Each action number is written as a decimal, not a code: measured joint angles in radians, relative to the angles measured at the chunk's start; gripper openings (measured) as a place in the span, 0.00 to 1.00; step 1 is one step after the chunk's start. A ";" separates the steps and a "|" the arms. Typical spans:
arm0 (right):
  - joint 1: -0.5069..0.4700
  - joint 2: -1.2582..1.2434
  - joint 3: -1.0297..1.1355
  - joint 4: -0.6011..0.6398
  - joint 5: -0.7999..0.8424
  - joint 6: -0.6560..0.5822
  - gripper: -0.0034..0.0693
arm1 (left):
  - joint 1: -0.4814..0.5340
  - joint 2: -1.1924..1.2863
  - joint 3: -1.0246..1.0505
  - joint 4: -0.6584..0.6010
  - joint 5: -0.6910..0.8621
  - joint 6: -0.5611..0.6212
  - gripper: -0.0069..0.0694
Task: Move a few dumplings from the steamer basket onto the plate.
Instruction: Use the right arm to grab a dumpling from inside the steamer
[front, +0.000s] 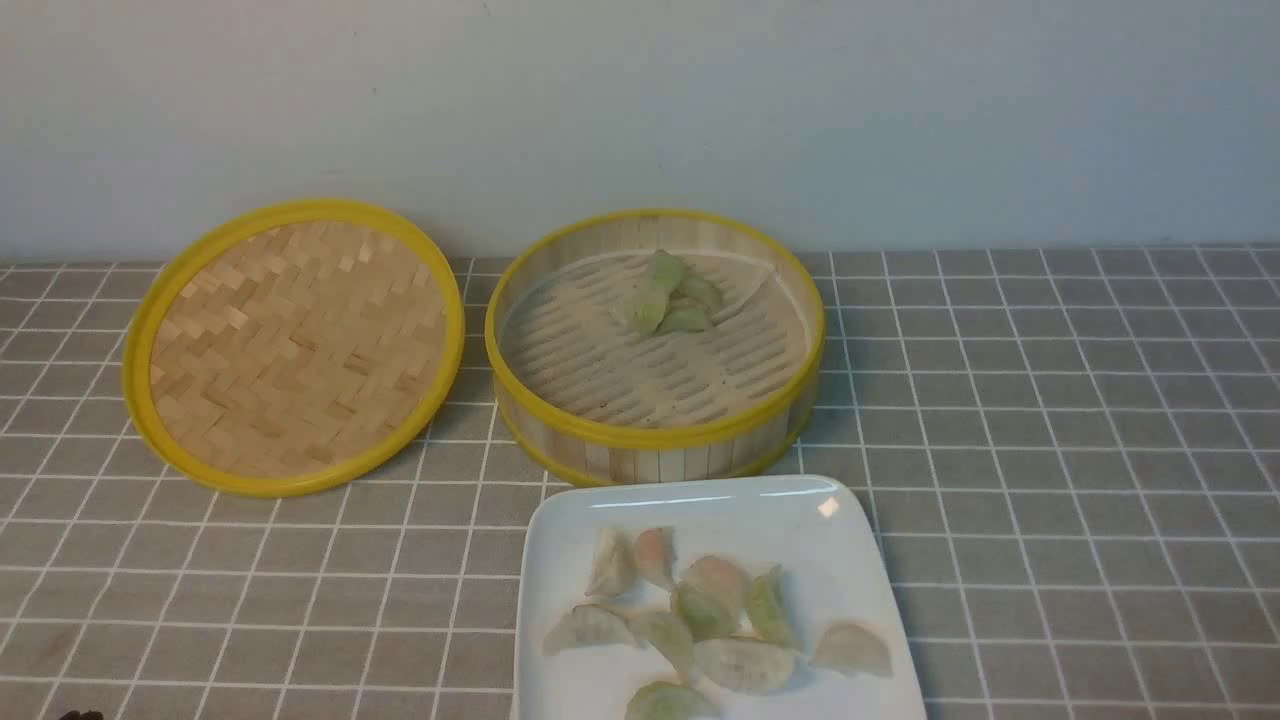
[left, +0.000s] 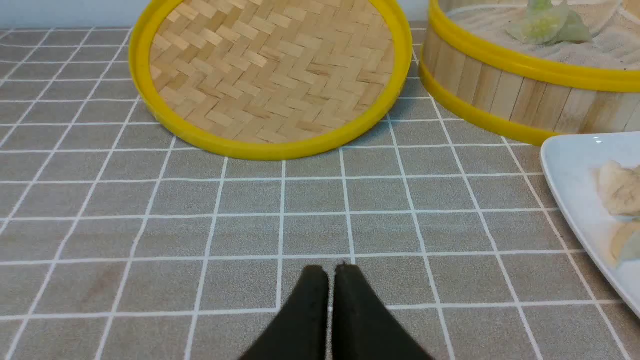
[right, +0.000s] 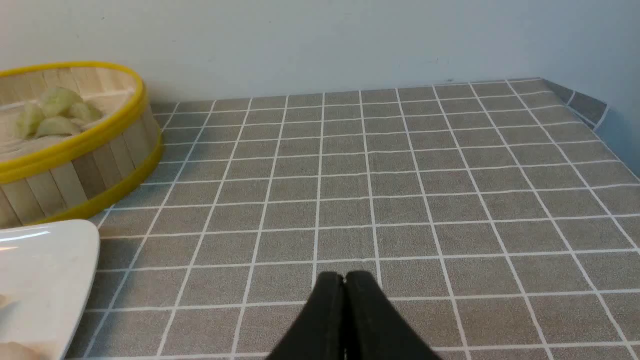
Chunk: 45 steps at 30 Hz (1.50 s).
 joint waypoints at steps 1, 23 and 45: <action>0.000 0.000 0.000 0.000 0.000 0.000 0.03 | 0.000 0.000 0.000 0.000 0.000 0.000 0.08; 0.000 0.000 0.000 0.000 0.000 0.000 0.03 | 0.000 0.000 0.000 0.000 0.000 0.000 0.08; 0.000 0.000 0.005 0.284 -0.136 0.110 0.03 | 0.000 0.000 0.000 0.000 0.000 0.000 0.08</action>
